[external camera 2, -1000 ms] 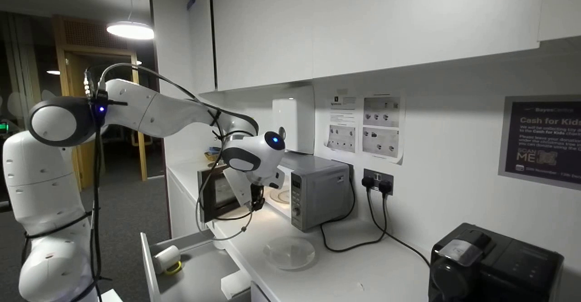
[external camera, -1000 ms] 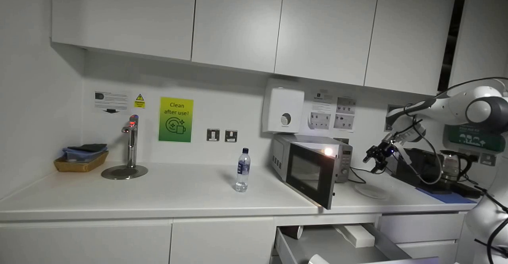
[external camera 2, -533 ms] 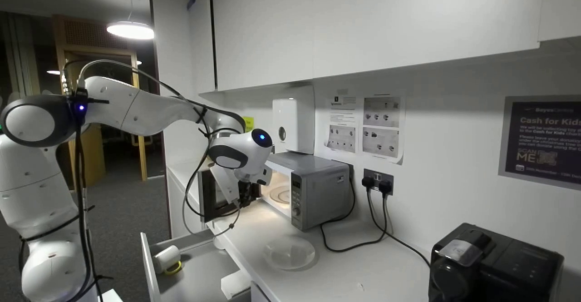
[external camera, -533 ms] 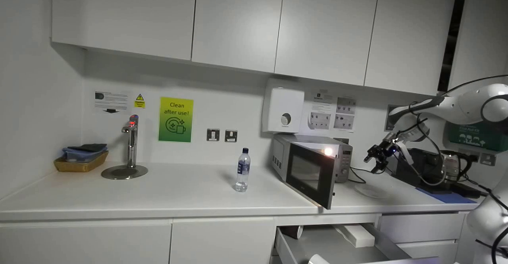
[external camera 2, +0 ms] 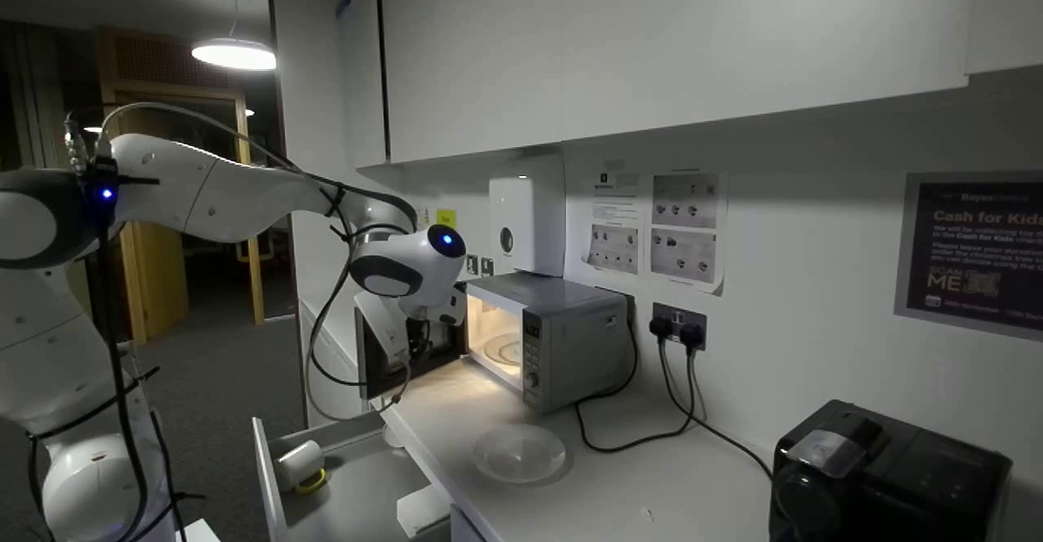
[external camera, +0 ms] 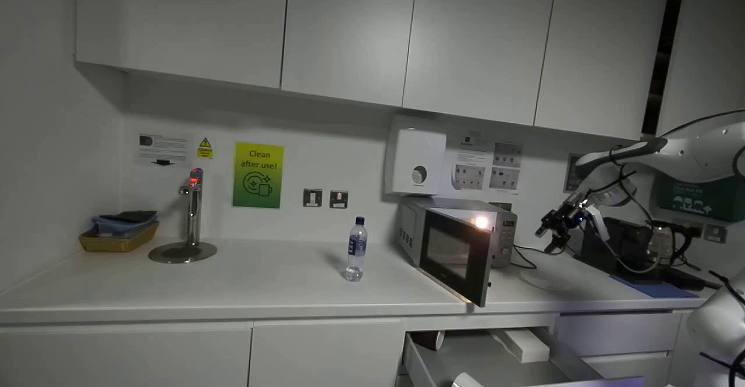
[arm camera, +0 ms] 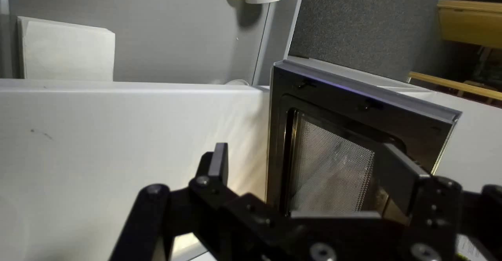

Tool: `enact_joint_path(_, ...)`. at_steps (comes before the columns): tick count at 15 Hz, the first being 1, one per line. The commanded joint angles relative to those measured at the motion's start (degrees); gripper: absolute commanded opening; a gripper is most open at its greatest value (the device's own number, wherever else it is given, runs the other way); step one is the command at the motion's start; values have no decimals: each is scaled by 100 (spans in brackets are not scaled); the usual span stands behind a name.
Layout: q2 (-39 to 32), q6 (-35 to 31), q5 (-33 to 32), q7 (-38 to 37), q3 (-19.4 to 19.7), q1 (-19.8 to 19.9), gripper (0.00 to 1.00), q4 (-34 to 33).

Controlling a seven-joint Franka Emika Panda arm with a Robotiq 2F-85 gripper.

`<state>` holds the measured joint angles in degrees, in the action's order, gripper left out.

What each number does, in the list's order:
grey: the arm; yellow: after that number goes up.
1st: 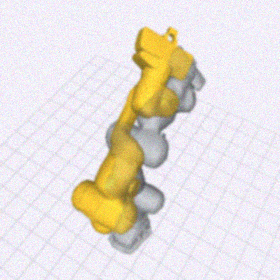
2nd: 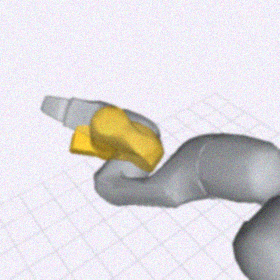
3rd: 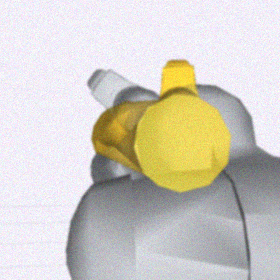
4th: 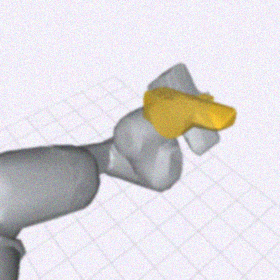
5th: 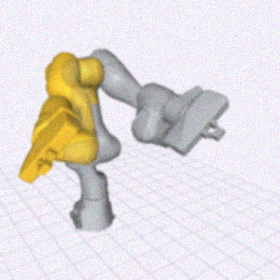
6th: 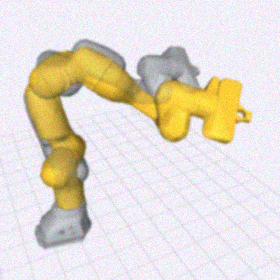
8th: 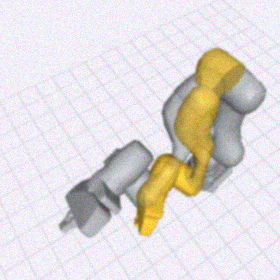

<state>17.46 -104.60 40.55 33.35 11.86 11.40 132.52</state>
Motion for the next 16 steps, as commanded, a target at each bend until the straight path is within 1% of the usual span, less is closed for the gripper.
enact_joint_path(1,411,-272,-31,-266,-80,-156,100,352)
enact_joint_path(2,442,-262,-27,-307,-92,-171,100,375)
enact_joint_path(3,144,-30,-32,-106,41,-194,100,133)
enact_joint_path(16,200,-34,-32,-165,22,-230,100,179)
